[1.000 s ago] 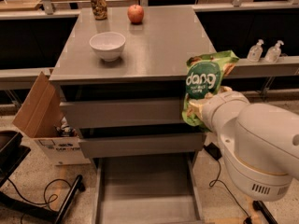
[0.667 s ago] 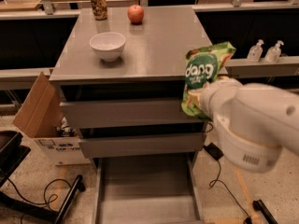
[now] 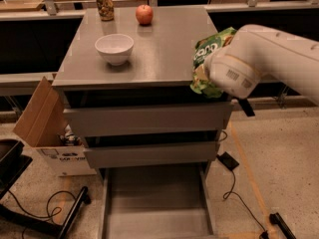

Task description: Pick green rice chip bag from bottom drawer and place on counter

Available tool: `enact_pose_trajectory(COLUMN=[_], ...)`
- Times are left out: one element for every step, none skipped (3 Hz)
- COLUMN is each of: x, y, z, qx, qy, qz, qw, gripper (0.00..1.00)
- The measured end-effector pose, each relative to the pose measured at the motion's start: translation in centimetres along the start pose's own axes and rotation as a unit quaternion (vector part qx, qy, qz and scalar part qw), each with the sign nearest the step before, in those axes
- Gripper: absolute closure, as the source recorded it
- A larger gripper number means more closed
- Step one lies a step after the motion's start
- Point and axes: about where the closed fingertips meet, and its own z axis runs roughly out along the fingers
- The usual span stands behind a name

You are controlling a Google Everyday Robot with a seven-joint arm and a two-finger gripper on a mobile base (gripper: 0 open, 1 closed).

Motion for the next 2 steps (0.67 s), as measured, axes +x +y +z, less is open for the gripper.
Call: enact_pose_trajectory(x=[-1.7,-4.9], y=[-0.9,-1.9], z=[2.0,2.1], qx=[0.005,0.013], qy=[0.014,-0.002], qz=[-0.005,-0.015], qw=[0.9999,0.9998], gripper=[1.00,1.00])
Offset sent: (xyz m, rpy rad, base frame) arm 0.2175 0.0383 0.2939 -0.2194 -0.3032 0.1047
